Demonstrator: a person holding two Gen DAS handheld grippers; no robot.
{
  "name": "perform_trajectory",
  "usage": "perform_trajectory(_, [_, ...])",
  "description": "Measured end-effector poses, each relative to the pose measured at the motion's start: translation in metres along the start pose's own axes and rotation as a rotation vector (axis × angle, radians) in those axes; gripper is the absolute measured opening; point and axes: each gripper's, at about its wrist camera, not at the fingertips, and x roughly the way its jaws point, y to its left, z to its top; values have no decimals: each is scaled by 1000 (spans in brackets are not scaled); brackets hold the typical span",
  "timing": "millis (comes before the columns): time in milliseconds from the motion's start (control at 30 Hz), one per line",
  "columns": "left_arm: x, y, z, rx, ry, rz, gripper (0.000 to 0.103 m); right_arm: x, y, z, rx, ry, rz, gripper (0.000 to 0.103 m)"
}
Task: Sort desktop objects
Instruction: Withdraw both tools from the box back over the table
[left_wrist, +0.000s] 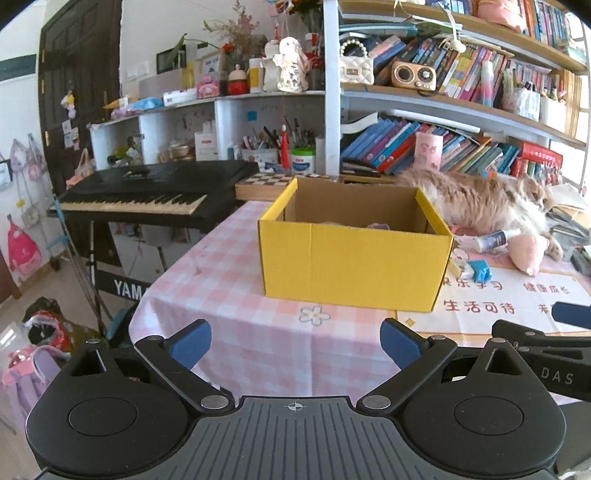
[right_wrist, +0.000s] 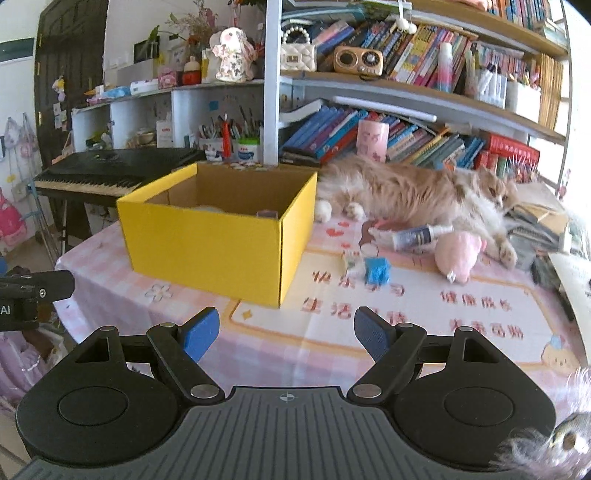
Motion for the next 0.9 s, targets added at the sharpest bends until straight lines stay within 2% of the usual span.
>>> perform_trajectory(200, [-9, -2, -9, 4, 8, -14, 100, -7, 5, -11, 33, 31, 5, 79])
perform_trajectory(600, [-14, -4, -22, 30, 26, -41, 100, -15, 21, -23, -16, 46, 32, 79])
perform_trajectory(900, [-10, -7, -25, 30, 46, -85, 100, -21, 18, -30, -7, 71, -5, 79])
